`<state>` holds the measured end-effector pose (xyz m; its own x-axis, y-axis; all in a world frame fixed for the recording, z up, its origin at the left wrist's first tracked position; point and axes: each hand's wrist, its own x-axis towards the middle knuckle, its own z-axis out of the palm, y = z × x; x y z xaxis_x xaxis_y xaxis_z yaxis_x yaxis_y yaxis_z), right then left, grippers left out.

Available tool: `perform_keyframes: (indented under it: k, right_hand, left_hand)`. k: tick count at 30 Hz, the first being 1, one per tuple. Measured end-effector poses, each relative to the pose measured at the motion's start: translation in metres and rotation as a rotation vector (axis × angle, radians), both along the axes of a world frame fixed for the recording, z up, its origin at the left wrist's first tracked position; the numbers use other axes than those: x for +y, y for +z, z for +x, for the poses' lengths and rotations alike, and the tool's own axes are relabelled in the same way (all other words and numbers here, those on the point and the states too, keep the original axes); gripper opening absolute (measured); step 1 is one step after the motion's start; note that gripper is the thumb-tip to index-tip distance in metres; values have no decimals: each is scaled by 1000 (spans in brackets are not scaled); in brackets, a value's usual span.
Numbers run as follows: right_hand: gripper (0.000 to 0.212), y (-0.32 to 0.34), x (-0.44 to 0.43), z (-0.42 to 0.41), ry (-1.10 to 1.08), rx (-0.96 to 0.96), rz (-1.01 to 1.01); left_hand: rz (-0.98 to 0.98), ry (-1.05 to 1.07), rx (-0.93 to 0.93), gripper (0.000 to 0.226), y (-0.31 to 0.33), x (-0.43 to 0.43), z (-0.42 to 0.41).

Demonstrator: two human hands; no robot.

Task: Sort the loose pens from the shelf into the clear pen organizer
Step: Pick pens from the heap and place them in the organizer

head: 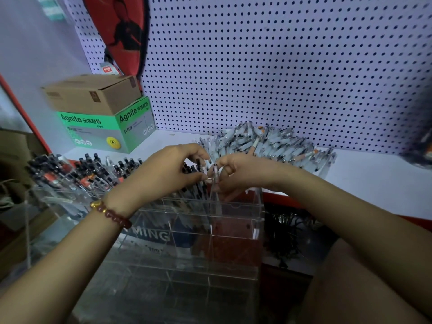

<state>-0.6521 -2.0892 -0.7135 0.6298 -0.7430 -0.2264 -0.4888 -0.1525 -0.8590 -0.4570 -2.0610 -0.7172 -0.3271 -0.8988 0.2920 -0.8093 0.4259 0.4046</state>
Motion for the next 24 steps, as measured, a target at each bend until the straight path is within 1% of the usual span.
perform_keyframes:
  k: [2,4,7,9,13,16,20,24]
  right_hand:
    - [22,0,1,2,-15,146,-221]
    - [21,1,2,5,-33,222,-397]
    - [22,4,4,8,-4,300,-589]
    - [19,5,5,8,23,359,-663]
    - [17,7,5,6,34,331,-652]
    - [20,6,2,4,41,356,-605]
    - [27,2,2,5,44,289,-506]
    - [15,2,0,5,54,283,-466]
  left_hand:
    - [-2,-9,14,30,1,0,0]
    - [-5,-11,13,29,1,0,0]
    - [-8,-3,6,28,-1,-3,1]
    - [-3,-7,13,28,-2,-4,2]
    - [14,-22,20,26,-2,-4,2]
    - [18,-46,28,24,-1,-2,0]
    - [-43,-45,30,20,-2,1,-6]
    - [-132,-48,23,12,-4,1,-10]
